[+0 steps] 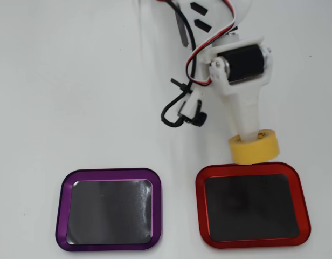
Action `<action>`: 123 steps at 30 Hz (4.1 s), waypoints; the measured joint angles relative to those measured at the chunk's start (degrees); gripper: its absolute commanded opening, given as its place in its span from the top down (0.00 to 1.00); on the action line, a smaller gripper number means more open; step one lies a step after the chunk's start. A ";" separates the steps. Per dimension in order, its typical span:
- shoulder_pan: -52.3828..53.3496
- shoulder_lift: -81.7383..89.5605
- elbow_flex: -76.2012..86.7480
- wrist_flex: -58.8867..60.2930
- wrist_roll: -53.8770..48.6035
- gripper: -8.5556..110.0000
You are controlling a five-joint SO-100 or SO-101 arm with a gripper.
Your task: Grasp a tape and put it in the right purple dish.
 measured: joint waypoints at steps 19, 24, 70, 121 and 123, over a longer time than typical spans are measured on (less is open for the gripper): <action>-4.31 -14.59 -12.66 3.60 0.00 0.93; -3.78 -14.59 -13.54 5.36 0.00 0.93; 24.61 -11.87 -23.64 20.65 4.04 0.87; 21.88 108.98 67.50 53.88 9.14 0.83; 21.97 108.81 68.29 55.11 9.05 0.83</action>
